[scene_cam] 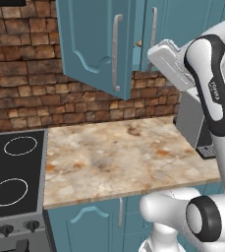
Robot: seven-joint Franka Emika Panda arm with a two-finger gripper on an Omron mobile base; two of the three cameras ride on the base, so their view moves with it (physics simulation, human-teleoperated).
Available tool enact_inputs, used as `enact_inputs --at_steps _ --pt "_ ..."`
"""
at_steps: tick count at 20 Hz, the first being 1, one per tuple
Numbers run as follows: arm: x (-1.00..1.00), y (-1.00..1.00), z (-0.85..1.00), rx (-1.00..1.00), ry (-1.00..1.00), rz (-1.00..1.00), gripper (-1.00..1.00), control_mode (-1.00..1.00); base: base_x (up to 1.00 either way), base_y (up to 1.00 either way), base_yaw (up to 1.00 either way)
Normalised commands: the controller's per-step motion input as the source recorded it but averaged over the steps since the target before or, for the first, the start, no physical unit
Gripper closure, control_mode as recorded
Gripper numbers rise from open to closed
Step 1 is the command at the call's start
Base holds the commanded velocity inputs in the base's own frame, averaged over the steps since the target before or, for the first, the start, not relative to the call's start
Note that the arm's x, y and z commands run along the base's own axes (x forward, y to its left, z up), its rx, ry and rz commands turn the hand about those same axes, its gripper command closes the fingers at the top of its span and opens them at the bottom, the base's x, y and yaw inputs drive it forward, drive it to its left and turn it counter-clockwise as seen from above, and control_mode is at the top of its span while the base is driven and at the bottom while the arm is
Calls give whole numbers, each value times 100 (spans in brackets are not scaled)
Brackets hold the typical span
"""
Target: Move the bowls from the cabinet to the plates on the dining table.
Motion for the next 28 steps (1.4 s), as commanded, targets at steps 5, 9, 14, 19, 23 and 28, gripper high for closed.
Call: enact_inputs --at_steps 5,9,14,19,23,28 --pt "14 9 1 0 1 5 -100 -100 0 0 0" --pt "0 34 0 0 -5 0 -100 -100 0 0 0" --pt "33 23 0 0 -9 -1 -100 -100 0 0 0" --pt "66 18 -5 1 -2 -2 -100 -100 0 0 0" --pt "18 42 9 10 0 0 -100 -100 0 0 0" --pt "4 47 0 2 7 13 -100 -100 0 0 0"
